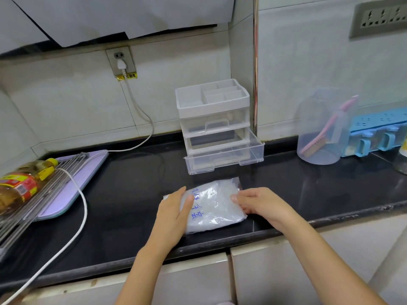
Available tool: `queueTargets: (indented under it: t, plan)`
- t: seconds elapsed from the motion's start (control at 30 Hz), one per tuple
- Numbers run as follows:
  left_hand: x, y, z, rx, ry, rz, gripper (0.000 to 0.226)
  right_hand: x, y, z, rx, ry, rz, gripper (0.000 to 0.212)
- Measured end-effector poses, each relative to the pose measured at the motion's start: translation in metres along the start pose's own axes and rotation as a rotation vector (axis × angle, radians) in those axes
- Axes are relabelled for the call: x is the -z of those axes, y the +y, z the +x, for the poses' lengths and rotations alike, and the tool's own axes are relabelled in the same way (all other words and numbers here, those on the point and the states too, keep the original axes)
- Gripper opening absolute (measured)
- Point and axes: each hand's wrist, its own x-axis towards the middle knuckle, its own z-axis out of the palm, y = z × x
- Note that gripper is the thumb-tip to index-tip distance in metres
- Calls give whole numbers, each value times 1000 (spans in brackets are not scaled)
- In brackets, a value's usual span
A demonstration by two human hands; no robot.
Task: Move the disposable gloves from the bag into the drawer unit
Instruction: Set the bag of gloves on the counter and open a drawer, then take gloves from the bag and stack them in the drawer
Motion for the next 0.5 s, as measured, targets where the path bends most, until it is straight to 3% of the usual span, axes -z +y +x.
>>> queueTargets:
  t: [0.2,0.37,0.5]
  plan:
    - [-3,-8,-1,-175,84,30,45,-17,-4,-8,15,136,5,9]
    - [-6,-15,4,-204,102,105,46,-18,-6,-15,53,219,79,16]
    - [-7,-14,3,-210,108,131,43,-17,-8,-17,74,297,148,5]
